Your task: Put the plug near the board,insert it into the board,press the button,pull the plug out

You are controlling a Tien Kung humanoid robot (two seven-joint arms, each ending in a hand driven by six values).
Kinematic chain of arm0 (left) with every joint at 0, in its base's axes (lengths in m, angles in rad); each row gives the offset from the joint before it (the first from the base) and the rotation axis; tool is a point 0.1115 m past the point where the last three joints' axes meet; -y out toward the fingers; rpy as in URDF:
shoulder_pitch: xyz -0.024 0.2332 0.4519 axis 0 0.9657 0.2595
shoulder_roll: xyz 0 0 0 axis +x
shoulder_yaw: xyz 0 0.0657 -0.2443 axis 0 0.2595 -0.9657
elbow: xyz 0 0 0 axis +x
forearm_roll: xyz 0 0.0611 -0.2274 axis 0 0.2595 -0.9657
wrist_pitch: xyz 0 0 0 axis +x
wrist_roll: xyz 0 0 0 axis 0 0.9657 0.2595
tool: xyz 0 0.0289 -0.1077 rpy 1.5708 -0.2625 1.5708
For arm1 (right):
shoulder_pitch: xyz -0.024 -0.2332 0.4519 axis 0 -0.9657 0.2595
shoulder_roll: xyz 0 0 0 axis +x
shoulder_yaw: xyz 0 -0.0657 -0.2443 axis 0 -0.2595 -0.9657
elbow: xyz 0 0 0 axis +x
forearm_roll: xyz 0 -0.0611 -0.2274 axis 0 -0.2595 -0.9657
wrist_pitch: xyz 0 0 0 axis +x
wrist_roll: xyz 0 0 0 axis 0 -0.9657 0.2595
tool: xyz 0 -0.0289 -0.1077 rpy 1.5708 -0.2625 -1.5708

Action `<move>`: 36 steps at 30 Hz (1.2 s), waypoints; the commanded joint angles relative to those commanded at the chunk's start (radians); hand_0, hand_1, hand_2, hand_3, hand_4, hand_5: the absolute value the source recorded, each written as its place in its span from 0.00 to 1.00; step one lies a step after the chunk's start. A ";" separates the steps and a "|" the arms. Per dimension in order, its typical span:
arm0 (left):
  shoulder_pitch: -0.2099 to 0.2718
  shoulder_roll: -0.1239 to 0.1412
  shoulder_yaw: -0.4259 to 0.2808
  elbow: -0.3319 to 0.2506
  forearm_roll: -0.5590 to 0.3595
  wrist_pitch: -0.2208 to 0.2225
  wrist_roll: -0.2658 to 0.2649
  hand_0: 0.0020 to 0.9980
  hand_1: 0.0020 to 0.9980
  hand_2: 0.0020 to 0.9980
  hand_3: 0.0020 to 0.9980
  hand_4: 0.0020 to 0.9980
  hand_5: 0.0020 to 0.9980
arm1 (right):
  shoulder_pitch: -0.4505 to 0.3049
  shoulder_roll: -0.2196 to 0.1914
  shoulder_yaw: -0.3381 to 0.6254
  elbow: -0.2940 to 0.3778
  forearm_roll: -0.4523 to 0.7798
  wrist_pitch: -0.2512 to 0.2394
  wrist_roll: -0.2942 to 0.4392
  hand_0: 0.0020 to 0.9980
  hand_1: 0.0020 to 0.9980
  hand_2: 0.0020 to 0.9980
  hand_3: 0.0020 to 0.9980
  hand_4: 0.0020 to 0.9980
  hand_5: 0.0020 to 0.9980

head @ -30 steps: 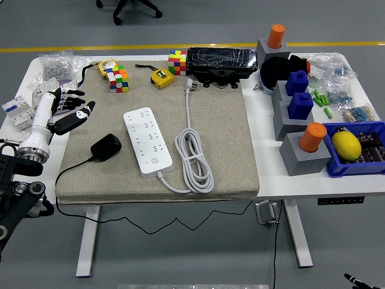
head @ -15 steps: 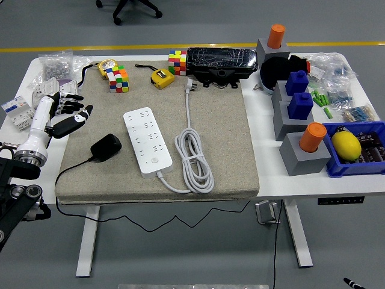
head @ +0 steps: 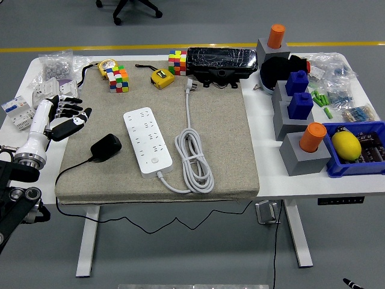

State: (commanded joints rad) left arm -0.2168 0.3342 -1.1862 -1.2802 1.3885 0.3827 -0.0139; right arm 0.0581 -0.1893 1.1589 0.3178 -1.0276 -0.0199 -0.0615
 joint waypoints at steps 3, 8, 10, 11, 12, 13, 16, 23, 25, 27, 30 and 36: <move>0.002 0.000 -0.003 -0.002 0.001 -0.001 0.001 0.57 0.56 0.53 0.56 0.76 0.28 | 0.000 0.001 0.001 0.000 0.000 0.002 -0.002 0.65 0.65 0.66 0.57 0.99 0.56; 0.003 -0.003 -0.007 -0.004 0.001 -0.002 0.002 0.57 0.55 0.53 0.56 0.76 0.28 | 0.002 0.000 0.005 0.001 -0.002 0.002 -0.003 0.66 0.66 0.66 0.57 0.99 0.56; 0.005 -0.004 -0.007 -0.005 0.001 -0.003 0.001 0.57 0.55 0.53 0.56 0.76 0.28 | 0.002 0.000 0.006 0.001 -0.001 0.002 -0.002 0.66 0.66 0.66 0.57 0.99 0.56; 0.006 -0.004 -0.007 -0.006 0.001 -0.003 0.002 0.57 0.55 0.53 0.56 0.76 0.28 | 0.003 0.000 0.005 0.001 -0.001 0.002 -0.002 0.66 0.66 0.66 0.57 0.99 0.56; 0.007 -0.005 -0.007 -0.005 0.001 -0.004 0.003 0.57 0.55 0.53 0.56 0.76 0.28 | 0.003 0.000 0.005 0.001 -0.001 0.002 -0.003 0.66 0.66 0.66 0.57 0.99 0.56; 0.007 -0.005 -0.007 -0.005 0.001 -0.004 0.003 0.57 0.55 0.53 0.56 0.76 0.28 | 0.002 0.000 0.005 0.001 -0.001 0.002 -0.003 0.66 0.66 0.66 0.57 0.99 0.56; 0.008 -0.006 -0.005 -0.005 -0.003 -0.001 -0.003 0.57 0.55 0.53 0.56 0.76 0.28 | 0.001 0.000 0.006 0.000 0.000 0.002 -0.003 0.66 0.66 0.66 0.57 0.99 0.56; 0.006 -0.006 -0.008 -0.007 -0.005 0.002 -0.010 0.57 0.55 0.53 0.56 0.76 0.28 | -0.002 0.002 0.004 -0.003 0.001 0.003 -0.004 0.66 0.66 0.66 0.57 0.99 0.56; 0.007 -0.006 -0.009 -0.007 -0.005 0.001 -0.009 0.57 0.55 0.53 0.56 0.76 0.28 | -0.002 0.001 0.004 -0.004 0.001 0.003 -0.004 0.66 0.66 0.66 0.57 0.99 0.56; 0.009 -0.006 -0.009 -0.007 -0.004 0.001 -0.008 0.57 0.55 0.53 0.56 0.76 0.28 | -0.003 0.001 0.002 -0.004 0.001 0.003 -0.004 0.66 0.66 0.66 0.57 0.99 0.56; 0.010 -0.006 -0.011 -0.007 -0.004 0.000 -0.007 0.57 0.55 0.53 0.56 0.76 0.28 | -0.003 0.001 0.000 -0.003 0.002 0.003 -0.004 0.66 0.66 0.66 0.57 0.99 0.56; 0.008 -0.002 -0.009 -0.008 -0.007 0.001 -0.010 0.57 0.55 0.53 0.56 0.75 0.28 | -0.002 0.000 -0.005 -0.003 0.003 0.004 -0.004 0.66 0.66 0.66 0.57 0.99 0.56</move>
State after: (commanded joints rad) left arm -0.2086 0.3318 -1.1948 -1.2882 1.3817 0.3840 -0.0236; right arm 0.0564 -0.1892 1.1538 0.3146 -1.0248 -0.0161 -0.0660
